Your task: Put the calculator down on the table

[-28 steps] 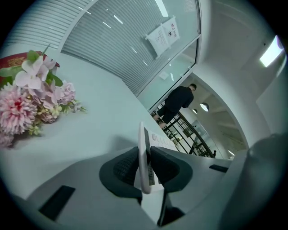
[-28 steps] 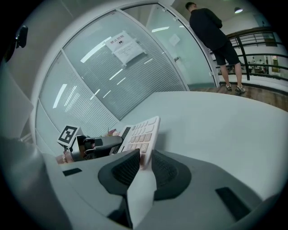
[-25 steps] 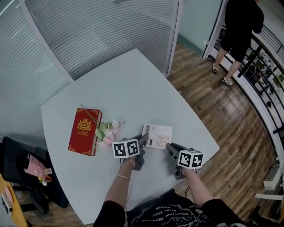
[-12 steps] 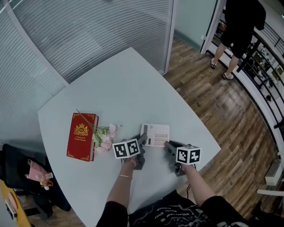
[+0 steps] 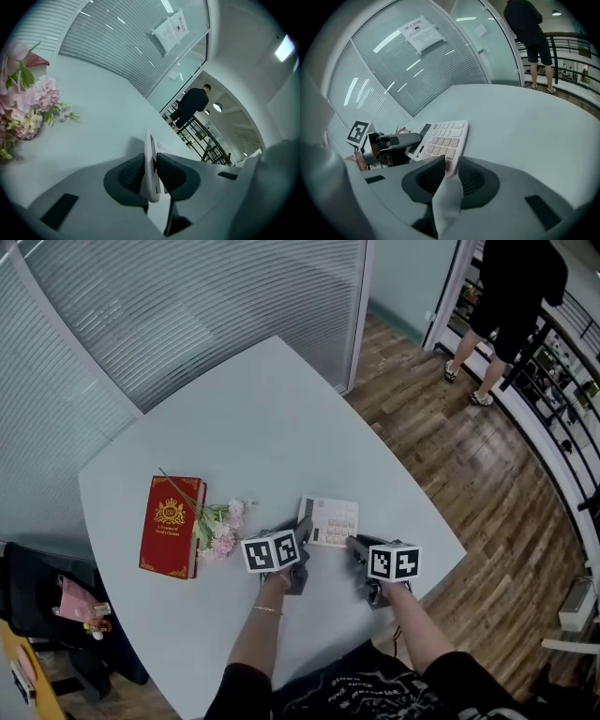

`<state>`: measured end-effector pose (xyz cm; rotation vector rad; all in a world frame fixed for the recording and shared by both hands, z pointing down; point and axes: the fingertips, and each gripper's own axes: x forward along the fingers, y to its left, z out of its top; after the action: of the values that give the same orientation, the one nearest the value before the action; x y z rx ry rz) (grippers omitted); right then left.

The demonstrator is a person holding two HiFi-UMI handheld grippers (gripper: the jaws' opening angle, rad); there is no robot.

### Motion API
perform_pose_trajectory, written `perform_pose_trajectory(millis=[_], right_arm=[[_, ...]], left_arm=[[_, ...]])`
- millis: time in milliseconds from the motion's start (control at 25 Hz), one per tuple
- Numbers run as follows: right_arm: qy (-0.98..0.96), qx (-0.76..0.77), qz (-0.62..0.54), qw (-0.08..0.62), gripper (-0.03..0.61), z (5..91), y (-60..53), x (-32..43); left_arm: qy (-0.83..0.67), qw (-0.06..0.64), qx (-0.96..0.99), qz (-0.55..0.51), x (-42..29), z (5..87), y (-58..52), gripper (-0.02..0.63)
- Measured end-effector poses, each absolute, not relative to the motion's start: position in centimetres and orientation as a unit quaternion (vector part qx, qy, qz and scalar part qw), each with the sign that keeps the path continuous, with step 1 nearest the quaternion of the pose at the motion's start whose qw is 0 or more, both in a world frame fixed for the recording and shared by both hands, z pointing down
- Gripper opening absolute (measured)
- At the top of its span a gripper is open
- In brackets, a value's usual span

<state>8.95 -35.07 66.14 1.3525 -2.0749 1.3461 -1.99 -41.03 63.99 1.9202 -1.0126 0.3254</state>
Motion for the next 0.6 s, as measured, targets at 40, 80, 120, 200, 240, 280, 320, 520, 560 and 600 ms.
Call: perform_pose_trajectory(millis=[40, 80, 120, 200, 240, 280, 320, 520, 560, 600], right_arm=[[-0.725, 0.474, 0.471, 0.166, 0.097, 66.3, -35.0, 8.9], [-0.724, 0.475, 0.470, 0.170, 0.098, 66.5, -35.0, 8.9], [-0.724, 0.474, 0.470, 0.173, 0.101, 66.6, -35.0, 8.8], [-0.727, 0.469, 0.470, 0.175, 0.105, 66.6, -34.8, 8.6], [-0.729, 0.467, 0.469, 0.175, 0.117, 66.5, -34.7, 8.4], [-0.733, 0.465, 0.465, 0.174, 0.144, 66.4, -34.5, 8.3], [-0.738, 0.462, 0.462, 0.170, 0.194, 66.1, -34.5, 8.1], [-0.765, 0.460, 0.420, 0.165, 0.318, 64.4, -34.0, 7.2], [-0.771, 0.459, 0.408, 0.170, 0.322, 64.0, -33.7, 7.1], [-0.775, 0.459, 0.398, 0.173, 0.325, 63.6, -33.3, 7.1]], left_arm=[[-0.411, 0.452, 0.780, 0.134, -1.9, 64.0, -41.0, 0.091], [-0.412, 0.447, 0.782, 0.137, -1.9, 64.0, -41.1, 0.091], [-0.417, 0.440, 0.783, 0.140, -2.0, 64.0, -41.2, 0.091], [-0.430, 0.429, 0.781, 0.144, -2.4, 64.1, -41.4, 0.116], [-0.436, 0.427, 0.780, 0.142, -2.6, 64.1, -41.3, 0.152], [-0.439, 0.427, 0.779, 0.138, -2.6, 64.0, -41.3, 0.245], [-0.440, 0.427, 0.779, 0.132, -2.6, 63.8, -41.3, 0.307], [-0.449, 0.404, 0.787, 0.125, -3.6, 62.2, -40.9, 0.342], [-0.445, 0.401, 0.790, 0.129, -3.7, 61.9, -40.5, 0.350], [-0.440, 0.396, 0.795, 0.133, -3.7, 61.6, -39.9, 0.353]])
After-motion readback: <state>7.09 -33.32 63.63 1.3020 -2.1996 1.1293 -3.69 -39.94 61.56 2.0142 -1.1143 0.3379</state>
